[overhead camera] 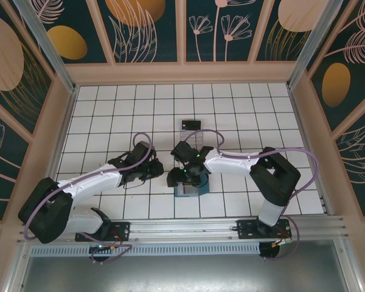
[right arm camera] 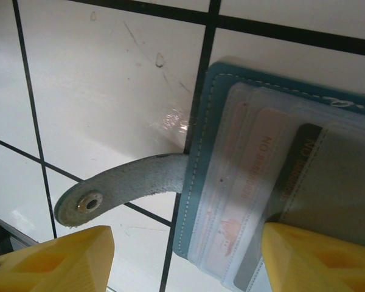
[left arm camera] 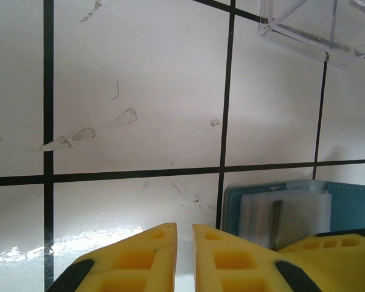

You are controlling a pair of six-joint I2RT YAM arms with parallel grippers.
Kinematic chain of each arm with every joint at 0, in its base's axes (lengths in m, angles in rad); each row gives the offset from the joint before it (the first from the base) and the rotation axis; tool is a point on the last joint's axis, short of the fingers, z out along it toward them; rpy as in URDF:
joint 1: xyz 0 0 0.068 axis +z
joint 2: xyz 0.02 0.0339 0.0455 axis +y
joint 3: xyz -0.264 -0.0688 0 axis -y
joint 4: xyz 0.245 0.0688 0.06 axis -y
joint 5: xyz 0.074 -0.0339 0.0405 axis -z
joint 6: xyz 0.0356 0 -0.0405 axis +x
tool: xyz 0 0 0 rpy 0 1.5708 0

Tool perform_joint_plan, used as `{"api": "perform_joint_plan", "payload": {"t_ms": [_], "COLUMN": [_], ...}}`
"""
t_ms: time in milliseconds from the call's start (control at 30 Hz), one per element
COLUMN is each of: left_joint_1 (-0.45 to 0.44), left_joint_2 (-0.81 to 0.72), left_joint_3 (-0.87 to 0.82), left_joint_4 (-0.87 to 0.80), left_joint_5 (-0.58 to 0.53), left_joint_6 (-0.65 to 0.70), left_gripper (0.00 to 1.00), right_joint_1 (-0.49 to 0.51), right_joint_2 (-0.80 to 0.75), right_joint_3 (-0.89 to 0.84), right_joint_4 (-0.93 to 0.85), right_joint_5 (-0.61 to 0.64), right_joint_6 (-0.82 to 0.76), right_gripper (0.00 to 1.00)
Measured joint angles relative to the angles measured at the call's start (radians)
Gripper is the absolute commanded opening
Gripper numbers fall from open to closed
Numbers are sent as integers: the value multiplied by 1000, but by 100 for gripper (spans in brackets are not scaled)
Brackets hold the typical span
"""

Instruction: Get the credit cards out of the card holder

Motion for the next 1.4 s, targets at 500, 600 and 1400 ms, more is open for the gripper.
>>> {"api": "perform_joint_plan", "payload": {"t_ms": [500, 600, 1400], "left_joint_1": [0, 0, 0], "left_joint_2": [11, 13, 43], "left_joint_3": [0, 2, 17], "left_joint_4": [0, 0, 1], "left_joint_5": [4, 6, 27], "left_joint_6": [8, 8, 27], "left_gripper": [17, 16, 16], "right_joint_1": [-3, -3, 29], "right_joint_2": [-32, -33, 5], "right_joint_3": [-6, -7, 80], "right_joint_4": [-95, -121, -381], "right_joint_5": [79, 103, 377], "right_joint_6": [0, 0, 45], "right_gripper": [67, 67, 56]}}
